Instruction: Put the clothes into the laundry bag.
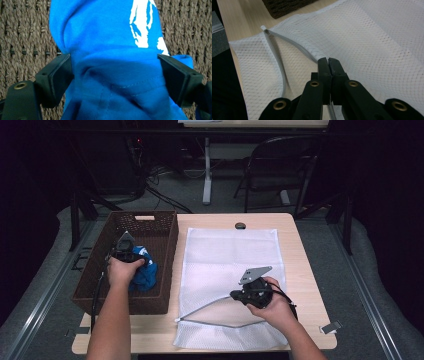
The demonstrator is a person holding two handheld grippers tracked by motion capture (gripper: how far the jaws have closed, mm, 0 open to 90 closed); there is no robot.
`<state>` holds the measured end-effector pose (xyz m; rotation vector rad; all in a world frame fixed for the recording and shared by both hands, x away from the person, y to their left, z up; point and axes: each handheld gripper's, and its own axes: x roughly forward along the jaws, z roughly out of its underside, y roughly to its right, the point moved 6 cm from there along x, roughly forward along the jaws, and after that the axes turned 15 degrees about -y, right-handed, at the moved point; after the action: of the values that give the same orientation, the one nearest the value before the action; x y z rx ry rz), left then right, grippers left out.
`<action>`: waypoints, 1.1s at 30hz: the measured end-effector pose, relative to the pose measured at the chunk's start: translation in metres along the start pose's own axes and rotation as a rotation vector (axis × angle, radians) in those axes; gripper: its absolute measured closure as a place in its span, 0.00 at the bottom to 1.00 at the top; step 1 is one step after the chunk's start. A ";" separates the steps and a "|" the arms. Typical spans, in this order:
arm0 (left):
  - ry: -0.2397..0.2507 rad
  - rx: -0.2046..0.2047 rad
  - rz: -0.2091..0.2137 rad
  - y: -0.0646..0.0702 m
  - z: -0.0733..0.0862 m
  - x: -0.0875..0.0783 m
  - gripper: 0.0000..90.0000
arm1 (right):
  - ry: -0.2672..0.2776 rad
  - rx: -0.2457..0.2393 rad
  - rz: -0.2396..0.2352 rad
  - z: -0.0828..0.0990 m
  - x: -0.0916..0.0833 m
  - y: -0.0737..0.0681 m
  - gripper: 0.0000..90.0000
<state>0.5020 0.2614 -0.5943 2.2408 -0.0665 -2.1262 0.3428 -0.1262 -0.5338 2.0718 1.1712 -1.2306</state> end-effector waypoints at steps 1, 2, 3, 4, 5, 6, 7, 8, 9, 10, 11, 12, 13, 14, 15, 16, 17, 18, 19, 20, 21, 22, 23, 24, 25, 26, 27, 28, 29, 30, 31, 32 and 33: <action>-0.004 -0.003 -0.005 0.000 0.000 0.000 0.18 | 0.000 0.000 0.001 0.000 0.000 0.000 0.99; -0.007 -0.002 -0.007 -0.001 0.000 0.001 0.18 | 0.000 0.001 0.000 0.000 0.000 0.000 0.99; -0.009 -0.004 -0.005 -0.001 0.000 0.001 0.17 | 0.000 0.001 0.000 0.000 0.000 0.000 0.99; -0.011 -0.006 -0.004 -0.001 0.000 0.002 0.17 | 0.001 0.001 0.000 0.000 0.000 0.000 0.99; -0.012 -0.013 0.001 -0.001 0.000 0.003 0.17 | 0.002 0.002 0.000 0.000 0.000 0.000 0.99; -0.016 -0.007 -0.001 -0.001 0.001 0.003 0.17 | 0.002 0.003 0.000 0.000 0.000 0.000 0.99; -0.019 -0.006 0.001 -0.001 0.001 0.003 0.17 | 0.002 0.003 0.001 0.000 0.000 0.000 0.99; -0.019 -0.007 0.003 -0.001 0.001 0.004 0.17 | 0.002 0.002 0.000 0.000 0.000 0.000 0.99; -0.019 -0.007 0.004 -0.002 0.001 0.004 0.17 | 0.002 0.002 0.000 0.000 0.000 0.000 0.99; -0.019 -0.007 0.005 -0.001 0.001 0.004 0.17 | 0.001 0.002 -0.001 0.000 0.000 0.000 0.99; -0.019 -0.004 0.004 -0.001 0.001 0.004 0.17 | 0.001 0.001 -0.001 0.000 0.000 0.000 0.99; -0.019 0.002 -0.001 -0.001 0.001 0.004 0.17 | 0.001 0.001 0.000 0.000 0.000 0.000 0.99; -0.018 0.003 -0.001 -0.001 0.001 0.004 0.17 | 0.001 0.003 -0.001 0.000 0.000 0.000 0.99; -0.020 0.002 0.000 -0.001 0.001 0.005 0.17 | 0.001 0.004 -0.001 0.000 0.000 0.000 0.99; -0.020 0.003 -0.001 -0.001 0.001 0.005 0.18 | 0.000 0.003 -0.001 0.000 0.000 0.000 0.99; -0.021 0.003 0.000 -0.001 0.001 0.005 0.18 | 0.001 0.003 0.000 0.000 0.000 0.000 0.99; -0.019 0.005 -0.002 -0.001 0.001 0.005 0.18 | 0.001 0.000 0.000 0.000 -0.001 0.000 0.99; -0.018 0.007 -0.002 -0.001 0.001 0.005 0.19 | 0.002 0.001 0.000 0.000 -0.001 0.000 0.99; -0.018 0.005 -0.001 -0.001 0.001 0.005 0.19 | 0.003 0.001 0.000 0.000 -0.001 0.000 0.99; -0.017 -0.001 0.001 -0.001 0.001 0.005 0.19 | 0.003 0.002 0.000 0.000 -0.001 0.000 0.99; -0.016 -0.001 -0.001 -0.001 0.001 0.006 0.20 | 0.003 0.000 0.000 0.000 -0.001 0.000 0.99; -0.021 -0.006 0.002 0.000 0.001 0.005 0.20 | 0.002 0.001 0.000 0.000 -0.001 0.000 0.99; -0.021 -0.005 0.000 0.000 0.001 0.005 0.22 | 0.002 -0.001 0.000 0.000 -0.001 0.000 0.99; -0.021 -0.001 -0.003 0.000 0.001 0.005 0.23 | 0.003 0.000 0.000 0.000 -0.001 0.000 0.99; -0.019 0.002 -0.003 0.000 0.001 0.005 0.23 | 0.003 0.001 0.000 0.000 -0.001 0.000 0.99; -0.018 0.003 -0.001 0.000 0.001 0.006 0.23 | 0.004 0.001 0.000 0.000 -0.001 0.000 0.99; -0.018 0.002 0.001 0.000 0.001 0.006 0.23 | 0.005 0.001 0.000 0.000 -0.001 0.001 0.99; -0.018 0.001 0.001 0.000 0.001 0.006 0.23 | 0.005 0.002 -0.001 0.000 -0.001 0.001 0.99; -0.017 -0.001 0.001 0.000 0.001 0.006 0.24 | 0.004 0.002 -0.001 0.000 -0.001 0.001 0.99; -0.016 -0.003 0.001 0.001 0.001 0.006 0.24 | 0.004 0.003 0.000 0.000 0.000 0.001 0.99; -0.014 -0.002 0.000 0.001 0.000 0.006 0.24 | 0.003 0.004 -0.001 0.000 -0.001 0.000 0.99; -0.013 -0.002 -0.001 0.001 0.000 0.006 0.24 | 0.003 0.001 -0.001 0.000 -0.001 0.000 0.99; -0.012 -0.001 0.001 0.001 0.001 0.006 0.24 | 0.004 0.002 0.000 0.000 -0.001 0.000 0.99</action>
<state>0.5018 0.2604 -0.6003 2.2273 -0.0662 -2.1387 0.3428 -0.1267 -0.5332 2.0759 1.1727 -1.2290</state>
